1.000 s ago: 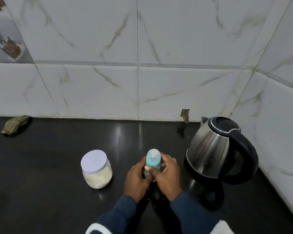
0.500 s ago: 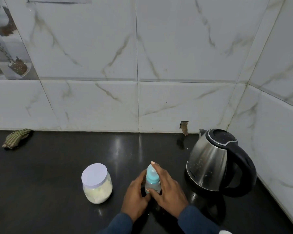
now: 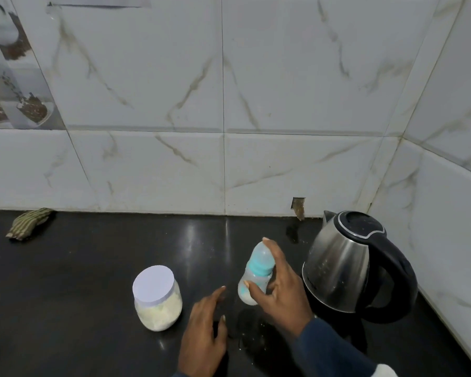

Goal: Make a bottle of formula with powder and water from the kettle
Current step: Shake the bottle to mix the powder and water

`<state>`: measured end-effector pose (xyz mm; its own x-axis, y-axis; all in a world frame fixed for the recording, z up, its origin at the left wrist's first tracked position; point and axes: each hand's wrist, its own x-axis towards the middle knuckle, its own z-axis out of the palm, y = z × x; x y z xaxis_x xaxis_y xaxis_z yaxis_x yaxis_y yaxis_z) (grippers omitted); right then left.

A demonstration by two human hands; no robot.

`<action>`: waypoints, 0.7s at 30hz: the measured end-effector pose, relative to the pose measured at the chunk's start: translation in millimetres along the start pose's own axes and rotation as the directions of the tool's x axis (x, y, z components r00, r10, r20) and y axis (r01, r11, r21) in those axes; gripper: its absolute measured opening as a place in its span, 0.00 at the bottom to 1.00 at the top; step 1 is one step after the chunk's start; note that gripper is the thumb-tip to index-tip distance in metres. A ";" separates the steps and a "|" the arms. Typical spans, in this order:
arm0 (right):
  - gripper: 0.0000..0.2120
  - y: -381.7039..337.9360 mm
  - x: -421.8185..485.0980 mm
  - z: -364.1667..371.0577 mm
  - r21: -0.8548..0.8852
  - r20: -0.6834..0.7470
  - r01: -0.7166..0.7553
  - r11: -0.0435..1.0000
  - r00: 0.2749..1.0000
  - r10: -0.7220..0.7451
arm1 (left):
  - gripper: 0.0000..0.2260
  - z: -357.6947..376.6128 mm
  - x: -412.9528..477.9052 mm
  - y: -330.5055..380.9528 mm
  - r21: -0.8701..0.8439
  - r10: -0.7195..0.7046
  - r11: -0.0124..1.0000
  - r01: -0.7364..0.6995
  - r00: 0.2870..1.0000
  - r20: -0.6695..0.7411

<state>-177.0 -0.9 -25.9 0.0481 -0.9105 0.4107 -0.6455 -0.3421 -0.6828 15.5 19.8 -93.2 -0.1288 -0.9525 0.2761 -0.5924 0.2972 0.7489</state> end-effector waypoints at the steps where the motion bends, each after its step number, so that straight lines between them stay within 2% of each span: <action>1: 0.41 -0.6 1.6 -2.6 -0.018 0.013 0.018 1.000 1.000 -0.017 | 0.28 1.3 0.3 -1.2 0.009 -0.004 1.000 0.004 1.000 0.001; 3: 0.40 -3.4 0.7 -4.5 -0.107 0.101 0.090 0.990 0.992 -0.079 | 0.28 2.5 -1.6 -4.3 0.037 -0.003 0.999 0.003 1.000 0.008; 4: 0.40 -4.8 0.1 -4.9 -0.124 0.101 0.094 0.988 0.991 -0.082 | 0.28 2.1 -1.7 -6.1 0.047 0.000 0.999 -0.001 1.000 0.009; 7: 0.40 -5.2 0.7 -6.4 -0.032 -0.051 0.029 0.999 0.998 -0.030 | 0.28 3.1 -0.4 -8.1 0.088 -0.012 0.996 0.012 1.000 0.007; 10: 0.40 -12.8 -1.3 -1.7 -0.150 0.088 0.126 0.981 0.990 -0.114 | 0.23 7.3 -3.9 -11.2 0.208 0.035 0.977 -0.047 0.997 0.063; 11: 0.40 -11.4 -2.8 0.6 -0.174 0.091 0.136 0.975 0.988 -0.121 | 0.21 8.5 -3.9 -14.5 0.269 0.038 0.961 -0.063 0.995 0.097; 14: 0.40 -12.0 -5.6 2.8 -0.090 0.028 0.045 0.995 0.999 -0.043 | 0.19 7.0 1.1 -12.1 0.412 -0.064 0.911 -0.018 0.981 0.185; 16: 0.40 -10.7 -7.1 6.9 -0.116 0.031 0.038 0.993 0.999 -0.035 | 0.19 5.0 0.6 -6.8 0.467 -0.076 0.882 -0.057 0.962 0.262; 18: 0.41 -12.4 -10.9 7.6 -0.059 -0.047 0.006 0.998 0.999 -0.009 | 0.22 -0.3 2.8 1.5 0.502 -0.100 0.862 -0.070 0.947 0.305; 21: 0.41 -16.3 -9.4 9.8 -0.110 0.063 0.000 0.994 0.998 0.007 | 0.24 -1.9 4.9 5.7 0.483 -0.106 0.874 -0.060 0.945 0.309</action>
<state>-159.5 11.0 -24.5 0.0915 -0.9255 0.3675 -0.7251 -0.3149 -0.6124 13.0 17.0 -86.4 -0.3046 -0.9525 -0.0052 -0.8939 0.2840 0.3467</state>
